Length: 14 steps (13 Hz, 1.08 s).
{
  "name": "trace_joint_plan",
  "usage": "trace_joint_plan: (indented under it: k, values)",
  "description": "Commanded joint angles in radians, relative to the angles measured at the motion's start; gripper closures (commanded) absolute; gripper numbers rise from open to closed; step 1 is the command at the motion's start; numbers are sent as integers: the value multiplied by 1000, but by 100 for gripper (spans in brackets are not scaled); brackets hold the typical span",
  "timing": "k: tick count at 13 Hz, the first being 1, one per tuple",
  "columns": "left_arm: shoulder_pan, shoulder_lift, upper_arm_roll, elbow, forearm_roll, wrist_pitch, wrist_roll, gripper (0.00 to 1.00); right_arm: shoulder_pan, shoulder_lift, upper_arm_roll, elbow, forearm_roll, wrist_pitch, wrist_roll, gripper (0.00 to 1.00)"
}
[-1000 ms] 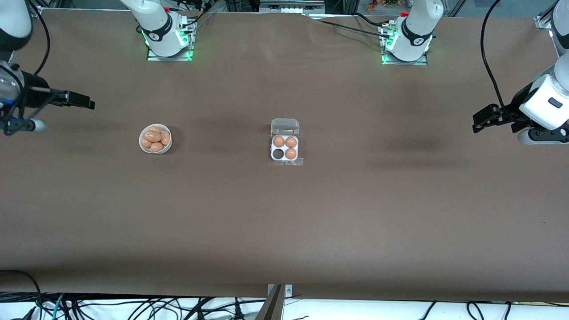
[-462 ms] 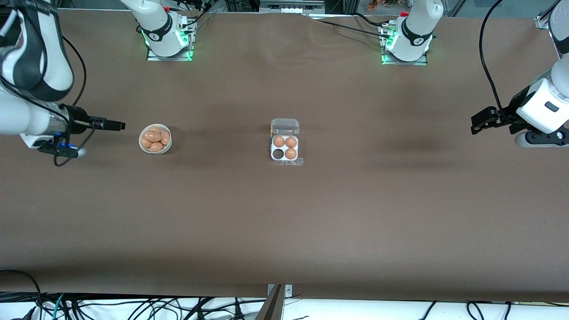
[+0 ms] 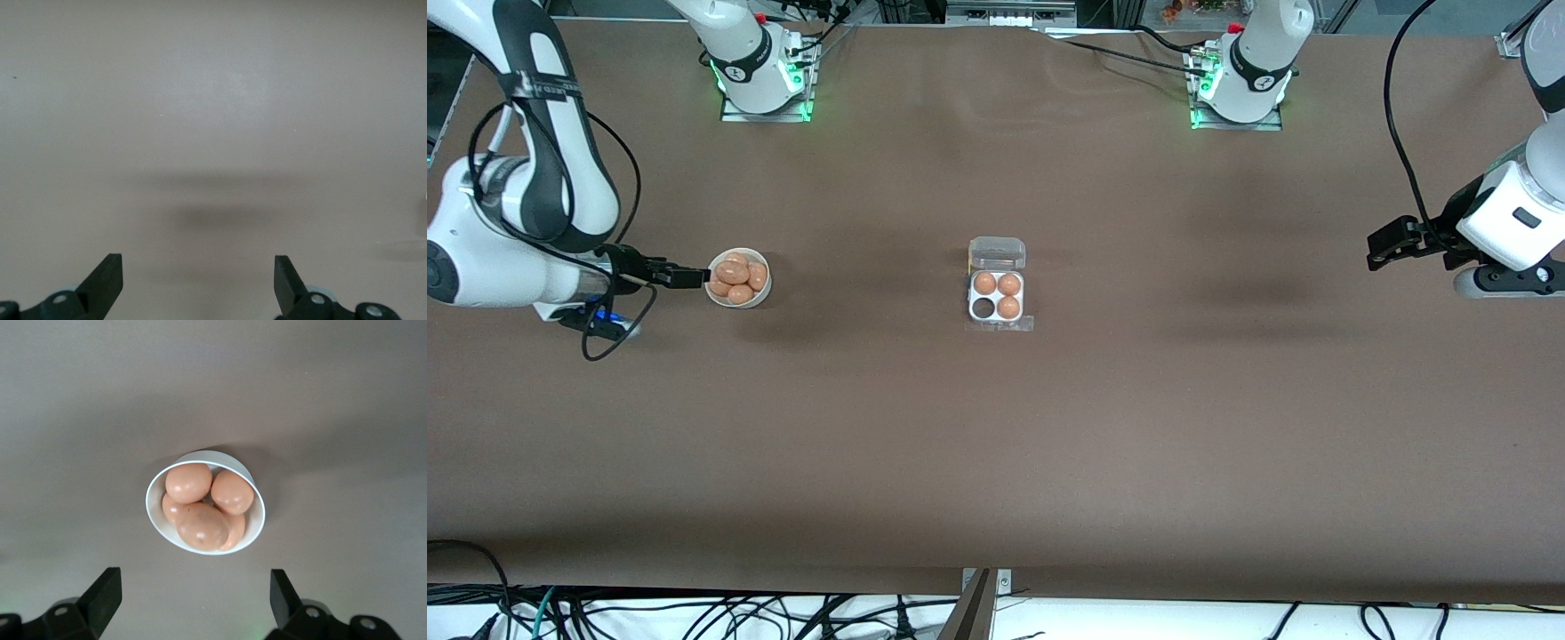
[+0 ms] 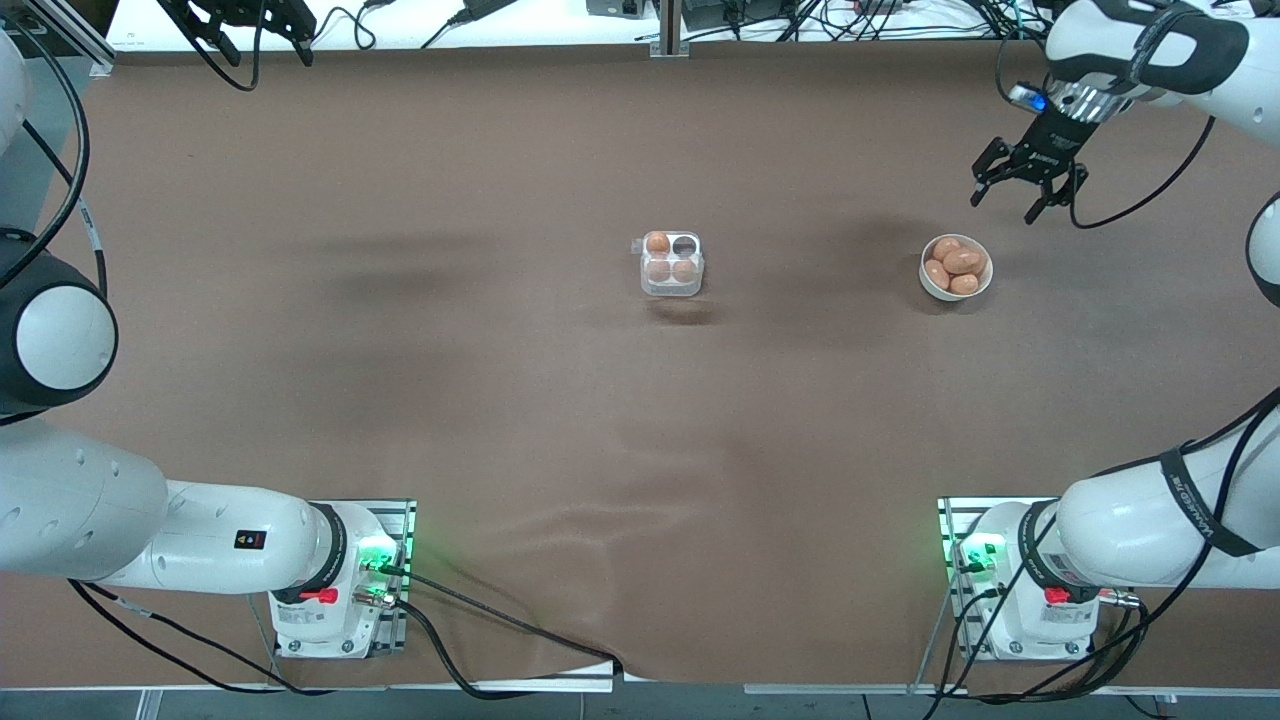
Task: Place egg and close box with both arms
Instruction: 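Lower the right gripper into the bowl and grasp a brown egg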
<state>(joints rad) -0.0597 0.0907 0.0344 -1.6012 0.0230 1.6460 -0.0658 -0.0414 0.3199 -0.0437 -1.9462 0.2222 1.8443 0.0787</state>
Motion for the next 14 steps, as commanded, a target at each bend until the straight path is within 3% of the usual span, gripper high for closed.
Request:
trace_joint_plan:
  k: [1, 7, 14]
  values:
    - [0, 7, -2, 20, 5, -3, -3, 0, -2, -16, 8, -75, 26, 73, 12, 2]
    - [1, 7, -1, 20, 5, -3, -2, 0, 5, -15, 13, -180, 57, 194, 12, 2]
    - [1, 7, -1, 20, 5, -3, -8, 0, 5, 11, 36, -197, 62, 256, 12, 9]
